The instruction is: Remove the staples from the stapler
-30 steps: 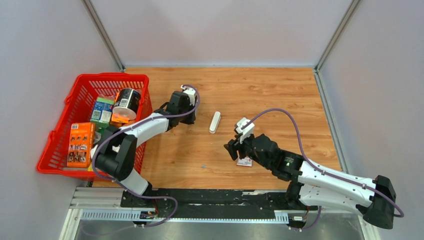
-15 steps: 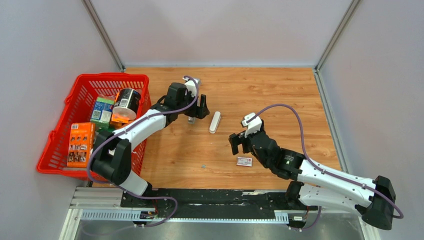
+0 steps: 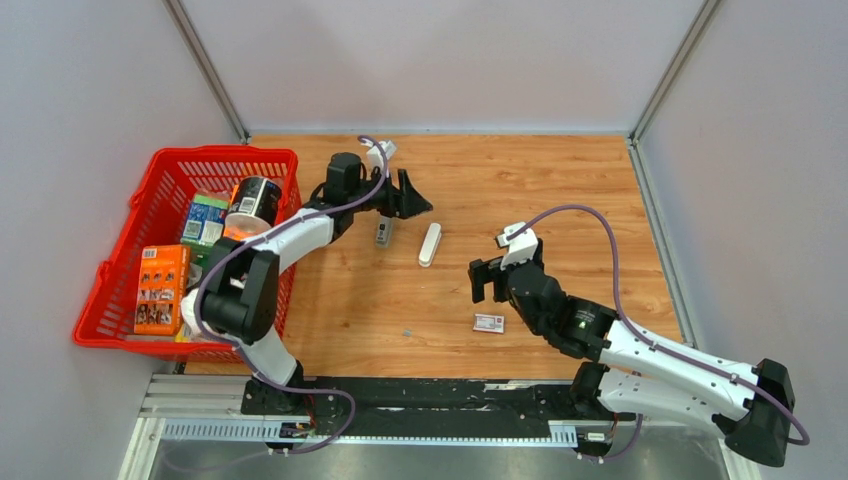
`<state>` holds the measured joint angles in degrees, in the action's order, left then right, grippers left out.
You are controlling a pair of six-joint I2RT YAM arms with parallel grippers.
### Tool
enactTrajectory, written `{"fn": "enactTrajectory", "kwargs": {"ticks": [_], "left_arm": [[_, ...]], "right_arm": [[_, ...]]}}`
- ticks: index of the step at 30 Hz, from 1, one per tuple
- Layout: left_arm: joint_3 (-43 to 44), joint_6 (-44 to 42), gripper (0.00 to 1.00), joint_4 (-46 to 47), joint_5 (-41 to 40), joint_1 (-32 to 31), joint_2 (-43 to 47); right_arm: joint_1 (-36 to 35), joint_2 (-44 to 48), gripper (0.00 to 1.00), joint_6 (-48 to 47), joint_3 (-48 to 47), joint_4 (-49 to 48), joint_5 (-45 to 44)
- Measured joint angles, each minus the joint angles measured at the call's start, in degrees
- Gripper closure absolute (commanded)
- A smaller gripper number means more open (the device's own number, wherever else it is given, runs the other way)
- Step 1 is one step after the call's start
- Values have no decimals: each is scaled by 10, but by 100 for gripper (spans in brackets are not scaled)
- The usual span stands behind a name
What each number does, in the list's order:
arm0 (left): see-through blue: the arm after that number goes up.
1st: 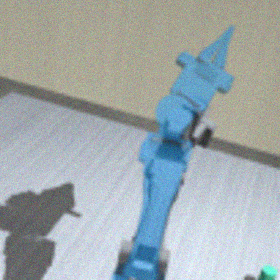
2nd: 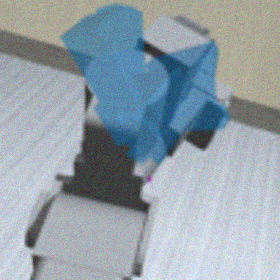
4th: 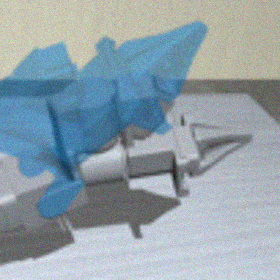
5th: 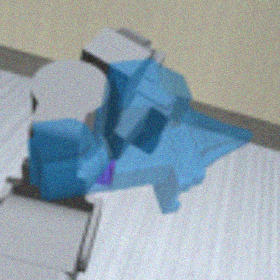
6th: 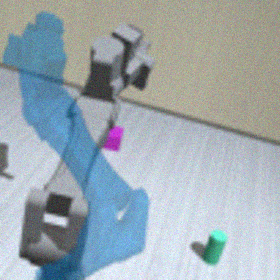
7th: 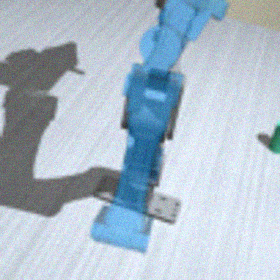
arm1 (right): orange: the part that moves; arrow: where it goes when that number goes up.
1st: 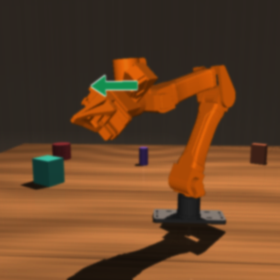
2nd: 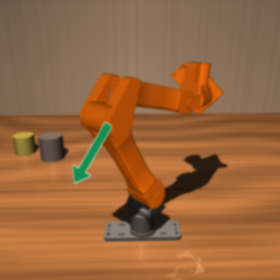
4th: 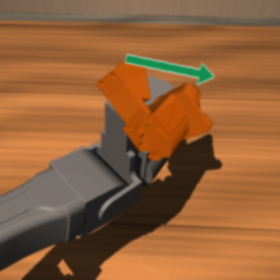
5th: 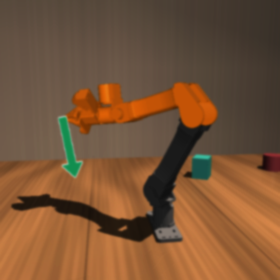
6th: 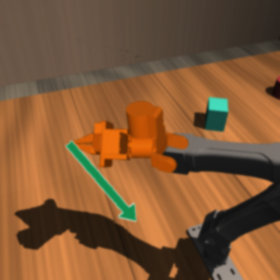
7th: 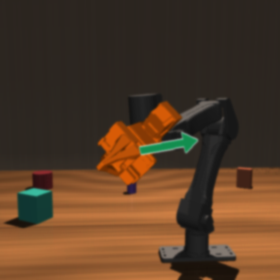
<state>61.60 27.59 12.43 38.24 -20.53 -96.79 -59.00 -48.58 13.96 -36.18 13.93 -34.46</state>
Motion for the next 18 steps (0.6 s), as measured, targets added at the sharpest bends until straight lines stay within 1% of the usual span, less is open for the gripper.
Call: {"fn": "enactTrajectory", "kwargs": {"ticks": [2,3,6,8,10,11,13,14,16,18], "left_arm": [[12,18,19,14,31,9,-29],[15,19,19,10,34,10,-35],[27,-6,18,-45,7,2,-36],[45,-33,18,-92,-36,-11,-30],[57,-64,18,-136,-112,-34,-11],[55,-76,12,-150,-154,-48,6],[25,-82,12,-145,-242,-71,60],[11,-81,14,-141,-261,-77,80],[-13,-86,16,-135,-288,-78,119],[3,-93,15,-148,-311,-73,113]], "right_arm": [[0,3,1,0,0,0,-1],[0,5,1,0,0,0,-1],[1,6,1,0,0,0,-3],[1,3,1,0,0,-1,-5],[2,-5,0,0,0,-3,-6],[2,-11,0,0,0,-5,-6],[2,-25,0,0,0,-5,-6],[2,-29,0,0,0,-5,-6],[3,-36,0,0,0,-5,-6],[3,-38,0,0,0,-5,-6]]}}
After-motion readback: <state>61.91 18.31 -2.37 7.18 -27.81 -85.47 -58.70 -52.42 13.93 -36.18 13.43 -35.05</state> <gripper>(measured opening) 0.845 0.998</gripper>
